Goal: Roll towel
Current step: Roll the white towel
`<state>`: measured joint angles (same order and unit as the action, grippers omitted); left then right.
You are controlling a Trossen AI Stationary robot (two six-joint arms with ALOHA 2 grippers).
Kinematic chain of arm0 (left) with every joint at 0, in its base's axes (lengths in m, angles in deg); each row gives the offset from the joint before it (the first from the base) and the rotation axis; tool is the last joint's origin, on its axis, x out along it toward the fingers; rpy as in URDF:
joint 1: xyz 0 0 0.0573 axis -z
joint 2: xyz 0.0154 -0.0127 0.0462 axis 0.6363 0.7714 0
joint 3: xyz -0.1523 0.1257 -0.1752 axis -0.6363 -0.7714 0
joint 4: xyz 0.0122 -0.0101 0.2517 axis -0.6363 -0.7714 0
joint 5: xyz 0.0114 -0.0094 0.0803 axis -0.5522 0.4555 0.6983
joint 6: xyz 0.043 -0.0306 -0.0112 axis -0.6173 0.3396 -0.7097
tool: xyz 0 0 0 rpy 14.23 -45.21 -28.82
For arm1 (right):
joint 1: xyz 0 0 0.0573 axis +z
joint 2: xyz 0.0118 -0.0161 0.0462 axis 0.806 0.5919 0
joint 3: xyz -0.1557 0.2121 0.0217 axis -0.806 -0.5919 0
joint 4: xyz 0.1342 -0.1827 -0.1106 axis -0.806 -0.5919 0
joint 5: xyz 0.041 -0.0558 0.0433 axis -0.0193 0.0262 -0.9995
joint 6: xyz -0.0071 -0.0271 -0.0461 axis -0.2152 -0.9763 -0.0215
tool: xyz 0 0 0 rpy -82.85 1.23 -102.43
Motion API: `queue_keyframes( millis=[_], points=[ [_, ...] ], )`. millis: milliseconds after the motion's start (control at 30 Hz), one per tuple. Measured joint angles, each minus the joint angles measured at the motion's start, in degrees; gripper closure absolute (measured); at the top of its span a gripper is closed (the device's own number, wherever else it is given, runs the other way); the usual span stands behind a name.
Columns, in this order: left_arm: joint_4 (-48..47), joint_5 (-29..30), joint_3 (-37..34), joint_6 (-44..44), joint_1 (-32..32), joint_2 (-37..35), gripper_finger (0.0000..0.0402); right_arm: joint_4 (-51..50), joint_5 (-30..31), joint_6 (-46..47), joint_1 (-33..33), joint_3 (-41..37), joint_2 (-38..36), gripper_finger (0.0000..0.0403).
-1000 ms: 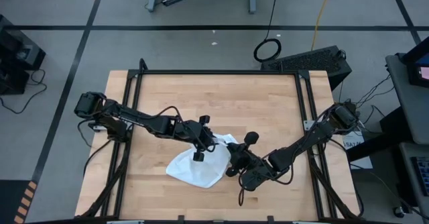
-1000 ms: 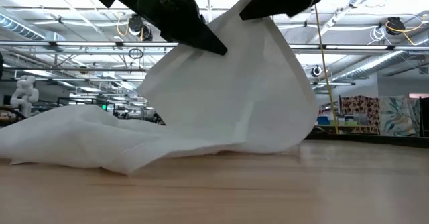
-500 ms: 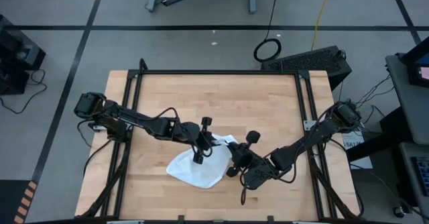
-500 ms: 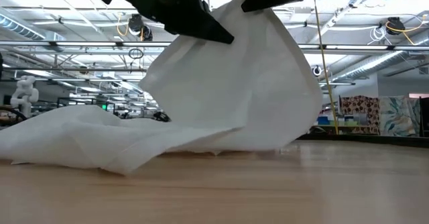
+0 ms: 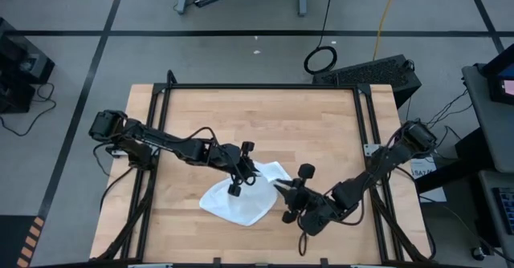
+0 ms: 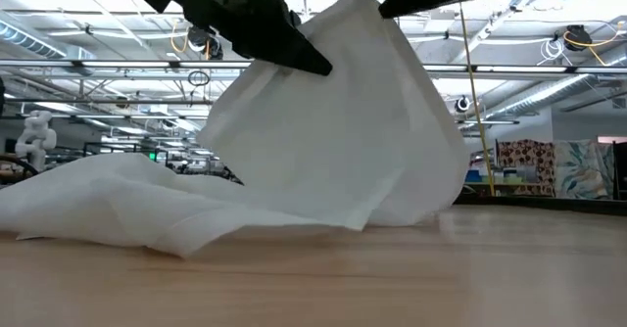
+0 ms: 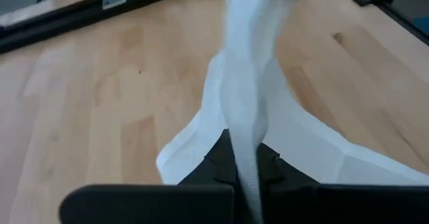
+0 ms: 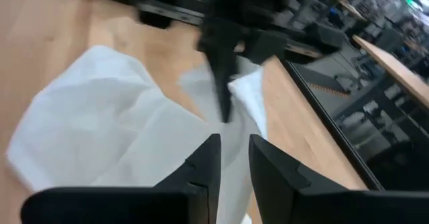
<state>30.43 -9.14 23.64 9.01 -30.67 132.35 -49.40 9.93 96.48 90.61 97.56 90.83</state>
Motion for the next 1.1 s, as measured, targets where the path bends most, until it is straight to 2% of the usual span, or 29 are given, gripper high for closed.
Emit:
queue_keyframes(
  millis=[300, 400, 633, 900, 1100],
  points=[
    [0.12, -2.76, 0.0, 0.5, -0.57, 0.0, 0.0399, -0.02, 1.02, -2.96, -0.2, 0.0, -0.12, 0.0337],
    [0.12, -2.87, -0.01, 0.53, -0.57, 0.0, 0.0399, 2.07, 1.05, -6.64, -0.17, 0.0, -0.11, 0.0333],
    [0.06, -2.89, 0.0, 0.55, -0.57, 0.0, 0.04, 6.78, 0.86, -15.1, -0.44, 0.0, 0.33, 0.0287],
    [0.28, -2.91, 0.0, 0.55, -0.57, 0.0, 0.04, 7.1, -5.88, -20.19, -2.11, 0.0, 0.33, 0.024],
    [0.3, -2.91, -0.01, 0.57, -0.57, 0.0, 0.04, 7.3, -6.45, -22.94, -3.92, 0.0, 0.33, 0.0252]
  ],
)
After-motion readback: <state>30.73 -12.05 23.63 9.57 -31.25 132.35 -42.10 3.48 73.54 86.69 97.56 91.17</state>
